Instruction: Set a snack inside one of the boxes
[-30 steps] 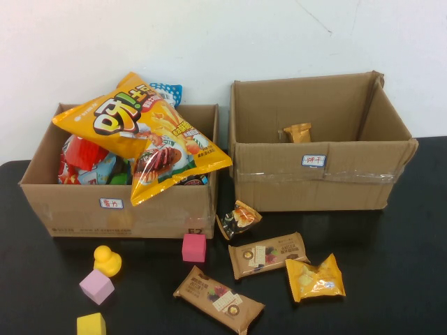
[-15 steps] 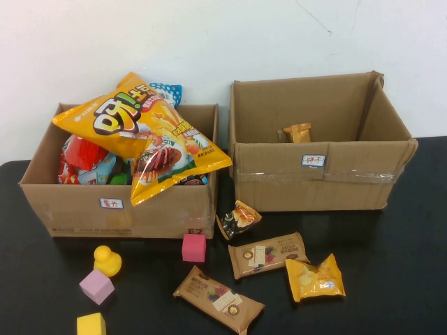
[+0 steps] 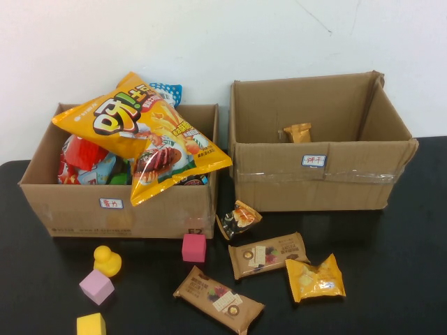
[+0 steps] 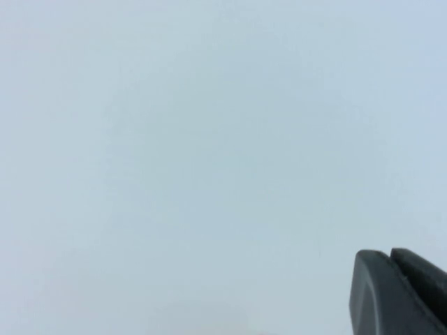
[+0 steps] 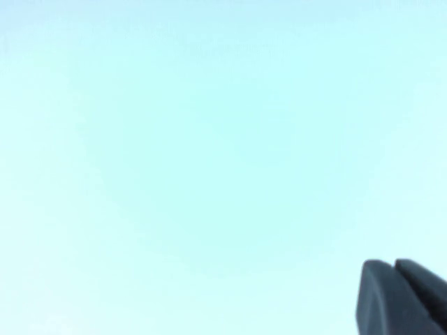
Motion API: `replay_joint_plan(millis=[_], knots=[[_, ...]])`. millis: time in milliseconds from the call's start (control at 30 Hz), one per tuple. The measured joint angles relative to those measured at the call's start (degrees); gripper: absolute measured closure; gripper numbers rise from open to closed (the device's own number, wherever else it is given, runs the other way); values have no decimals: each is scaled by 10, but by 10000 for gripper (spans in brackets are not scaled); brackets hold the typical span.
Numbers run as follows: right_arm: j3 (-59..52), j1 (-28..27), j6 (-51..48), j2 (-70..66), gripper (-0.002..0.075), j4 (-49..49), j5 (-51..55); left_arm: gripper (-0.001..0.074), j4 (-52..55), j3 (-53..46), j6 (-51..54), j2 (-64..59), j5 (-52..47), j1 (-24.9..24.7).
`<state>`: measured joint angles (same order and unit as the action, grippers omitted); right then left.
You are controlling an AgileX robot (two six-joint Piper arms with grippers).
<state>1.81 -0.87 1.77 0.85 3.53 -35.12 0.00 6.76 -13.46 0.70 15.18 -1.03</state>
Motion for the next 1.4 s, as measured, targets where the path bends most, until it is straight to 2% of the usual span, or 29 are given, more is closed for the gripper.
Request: replay_joint_plan(millis=[233, 400, 467, 667, 833, 933, 1200, 1400], knots=[[118, 0, -31, 0, 725, 43, 252, 736, 46, 149, -9, -40, -273, 0], [142, 0, -56, -48, 725, 50, 409, 736, 43, 182, 48, -143, -420, 0], [142, 0, -67, -66, 725, 50, 442, 736, 32, 182, 61, -177, -449, 0], [142, 0, -73, -79, 725, 64, 467, 737, -19, 182, 67, -258, -461, 0], [134, 0, -86, -82, 725, 60, 474, 736, -24, 177, 71, -304, -460, 0], [137, 0, -91, -110, 725, 48, 513, 736, -27, 175, 72, -329, -456, 0], [189, 0, -148, -312, 725, 35, 617, 736, -31, 175, 78, -355, -453, -7], [218, 14, -251, -486, 725, 86, 604, 736, -34, 175, 84, -355, -442, -26]])
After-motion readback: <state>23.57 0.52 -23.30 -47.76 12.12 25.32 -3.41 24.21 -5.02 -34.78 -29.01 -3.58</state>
